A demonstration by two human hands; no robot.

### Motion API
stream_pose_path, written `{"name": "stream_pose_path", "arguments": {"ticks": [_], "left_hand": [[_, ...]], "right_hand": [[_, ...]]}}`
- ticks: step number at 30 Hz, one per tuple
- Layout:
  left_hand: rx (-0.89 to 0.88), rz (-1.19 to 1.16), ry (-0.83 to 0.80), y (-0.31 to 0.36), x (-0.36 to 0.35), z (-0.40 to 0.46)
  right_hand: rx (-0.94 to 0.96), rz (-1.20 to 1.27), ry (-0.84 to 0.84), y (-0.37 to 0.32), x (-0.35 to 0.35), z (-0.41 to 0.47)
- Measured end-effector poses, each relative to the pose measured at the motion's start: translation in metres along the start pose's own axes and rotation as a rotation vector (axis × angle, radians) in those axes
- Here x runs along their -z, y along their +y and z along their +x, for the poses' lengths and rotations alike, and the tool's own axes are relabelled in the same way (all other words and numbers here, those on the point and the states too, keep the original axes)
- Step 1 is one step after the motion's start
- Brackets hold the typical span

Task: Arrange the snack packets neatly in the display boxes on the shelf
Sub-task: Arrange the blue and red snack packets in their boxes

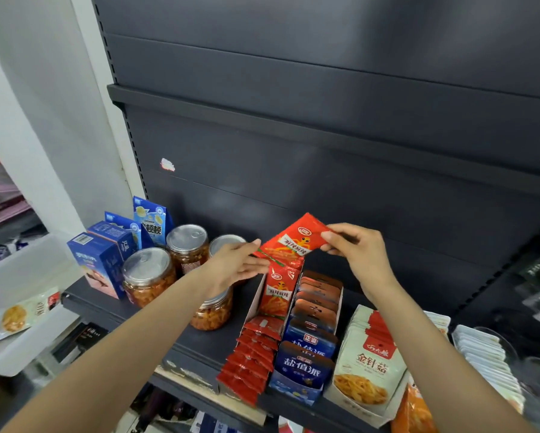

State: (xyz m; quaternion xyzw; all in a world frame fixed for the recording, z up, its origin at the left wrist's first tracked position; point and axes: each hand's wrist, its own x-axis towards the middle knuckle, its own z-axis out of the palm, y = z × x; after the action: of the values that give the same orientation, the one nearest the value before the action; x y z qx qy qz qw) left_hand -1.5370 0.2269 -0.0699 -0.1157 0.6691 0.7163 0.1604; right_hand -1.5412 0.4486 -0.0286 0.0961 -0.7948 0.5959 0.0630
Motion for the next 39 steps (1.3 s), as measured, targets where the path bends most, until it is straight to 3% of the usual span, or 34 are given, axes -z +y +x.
{"name": "stream_pose_path", "arguments": {"ticks": [3, 5, 10, 18, 22, 27, 32, 35, 39], "left_hand": [[-0.047, -0.275, 0.017, 0.004, 0.000, -0.005], [-0.100, -0.310, 0.039, 0.004, 0.001, -0.007], [-0.249, -0.272, 0.075, 0.003, 0.001, -0.017], [-0.583, 0.107, 0.096, -0.004, 0.001, -0.037], [-0.653, 0.158, 0.084, -0.005, 0.007, -0.042], [-0.553, 0.037, 0.099, -0.012, 0.015, -0.038], [-0.402, -0.131, 0.121, -0.020, 0.019, -0.030], [-0.279, -0.235, 0.123, -0.025, 0.016, -0.024], [-0.074, -0.042, 0.070, -0.031, 0.007, -0.017]], "right_hand": [[-0.002, 0.043, -0.082, 0.001, 0.010, -0.009], [0.009, 0.030, -0.097, 0.004, 0.014, -0.014], [-0.204, 0.434, -0.005, 0.014, 0.009, -0.023], [-0.224, 0.295, 0.027, 0.019, 0.000, -0.031], [-0.200, 0.274, 0.025, 0.017, -0.004, -0.031], [-0.221, 0.333, -0.029, 0.013, -0.004, -0.031], [-0.044, 0.119, -0.095, 0.012, 0.003, -0.029], [0.076, -0.070, -0.050, 0.014, 0.007, -0.026], [0.080, -0.222, 0.017, 0.017, 0.004, -0.023]]}}
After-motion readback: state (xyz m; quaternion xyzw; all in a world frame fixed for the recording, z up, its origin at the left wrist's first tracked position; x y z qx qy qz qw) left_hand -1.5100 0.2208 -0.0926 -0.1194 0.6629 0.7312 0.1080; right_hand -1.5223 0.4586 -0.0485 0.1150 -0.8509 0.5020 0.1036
